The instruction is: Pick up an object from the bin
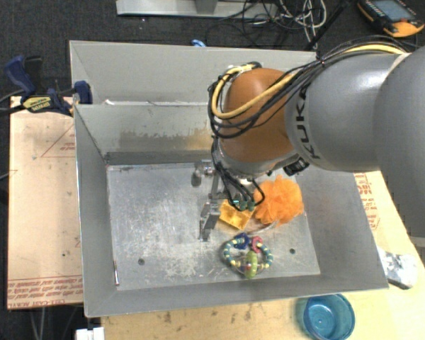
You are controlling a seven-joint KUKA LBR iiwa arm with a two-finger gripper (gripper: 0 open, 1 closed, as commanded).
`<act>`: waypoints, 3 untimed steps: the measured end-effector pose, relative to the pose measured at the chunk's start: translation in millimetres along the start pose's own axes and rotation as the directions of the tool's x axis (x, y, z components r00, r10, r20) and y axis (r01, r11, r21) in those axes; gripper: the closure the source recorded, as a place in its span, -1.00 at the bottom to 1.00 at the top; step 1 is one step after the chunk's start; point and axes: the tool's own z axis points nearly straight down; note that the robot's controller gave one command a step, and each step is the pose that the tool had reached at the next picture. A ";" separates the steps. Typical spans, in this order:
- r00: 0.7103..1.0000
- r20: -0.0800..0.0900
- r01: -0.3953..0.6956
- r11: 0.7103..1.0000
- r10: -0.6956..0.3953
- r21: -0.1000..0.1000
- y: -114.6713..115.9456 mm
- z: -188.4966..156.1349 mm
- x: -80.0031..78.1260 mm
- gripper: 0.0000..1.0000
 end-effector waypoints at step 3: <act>0.964 0.020 0.266 0.964 -0.266 0.005 -64.5 7.4 -3.8 -1.00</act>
Offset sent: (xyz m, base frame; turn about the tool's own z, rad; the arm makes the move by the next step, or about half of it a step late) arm -0.0298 -0.0673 0.0476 -0.3026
